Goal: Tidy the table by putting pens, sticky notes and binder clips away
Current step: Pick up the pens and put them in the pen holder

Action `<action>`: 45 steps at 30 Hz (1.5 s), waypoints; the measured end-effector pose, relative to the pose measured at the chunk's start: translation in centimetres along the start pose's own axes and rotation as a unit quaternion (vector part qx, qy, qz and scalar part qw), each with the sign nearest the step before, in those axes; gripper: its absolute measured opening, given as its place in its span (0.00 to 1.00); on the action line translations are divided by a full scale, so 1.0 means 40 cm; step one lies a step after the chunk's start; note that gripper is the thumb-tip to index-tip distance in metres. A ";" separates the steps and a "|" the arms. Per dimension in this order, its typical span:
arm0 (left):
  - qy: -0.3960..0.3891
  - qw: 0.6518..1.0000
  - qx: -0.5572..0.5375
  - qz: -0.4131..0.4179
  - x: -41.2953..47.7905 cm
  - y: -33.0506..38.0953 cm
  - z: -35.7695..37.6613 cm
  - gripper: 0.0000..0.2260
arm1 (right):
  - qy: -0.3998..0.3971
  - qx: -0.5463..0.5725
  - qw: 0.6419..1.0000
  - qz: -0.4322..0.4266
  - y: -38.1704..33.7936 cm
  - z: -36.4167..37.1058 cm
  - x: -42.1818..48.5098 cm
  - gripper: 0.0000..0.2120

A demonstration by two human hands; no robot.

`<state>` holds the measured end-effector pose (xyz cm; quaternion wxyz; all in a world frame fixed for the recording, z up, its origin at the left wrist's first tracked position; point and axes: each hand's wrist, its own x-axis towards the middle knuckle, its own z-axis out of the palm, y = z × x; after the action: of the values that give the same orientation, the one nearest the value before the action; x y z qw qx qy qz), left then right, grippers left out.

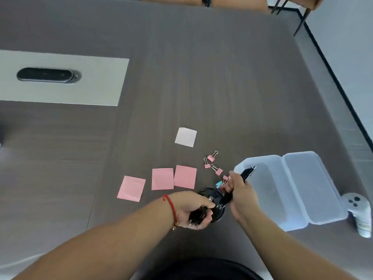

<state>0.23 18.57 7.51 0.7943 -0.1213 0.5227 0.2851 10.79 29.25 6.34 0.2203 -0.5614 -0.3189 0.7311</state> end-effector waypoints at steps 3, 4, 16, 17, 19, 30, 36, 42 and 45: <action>-0.009 1.000 0.000 -0.018 0.010 -0.007 0.017 0.08 | 0.026 -0.037 0.999 -0.009 0.012 -0.008 -0.005 0.18; -0.009 1.000 0.007 -0.016 0.012 -0.012 0.014 0.08 | 0.031 -0.081 0.996 -0.023 0.008 -0.003 -0.013 0.17; 0.053 0.997 -0.037 -0.044 0.000 -0.059 0.006 0.09 | -0.142 -0.317 0.923 -0.166 0.066 -0.099 -0.010 0.07; 0.060 0.996 -0.036 -0.047 0.008 -0.056 0.007 0.10 | -0.150 -0.320 0.920 -0.172 0.077 -0.106 -0.005 0.06; 0.068 0.995 -0.032 -0.059 0.023 -0.046 0.008 0.10 | -0.169 -0.331 0.913 -0.170 0.093 -0.115 0.003 0.08; 0.096 0.988 0.016 -0.122 0.045 -0.016 -0.014 0.11 | -0.192 -0.444 0.864 -0.139 0.133 -0.130 0.027 0.23; 0.087 0.991 0.015 -0.103 0.041 -0.004 -0.013 0.10 | -0.189 -0.446 0.866 -0.123 0.126 -0.139 0.025 0.25; 0.043 0.995 0.021 -0.089 0.020 0.004 -0.016 0.15 | -0.195 -0.473 0.848 -0.138 0.109 -0.146 0.020 0.29; 0.007 0.996 -0.006 -0.086 0.007 0.000 -0.022 0.18 | -0.192 -0.472 0.846 -0.160 0.096 -0.152 0.018 0.27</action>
<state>-0.37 18.21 6.88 0.8112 -0.1728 0.5143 0.2182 16.59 28.38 2.08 -0.0228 -0.3871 -0.7467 0.5405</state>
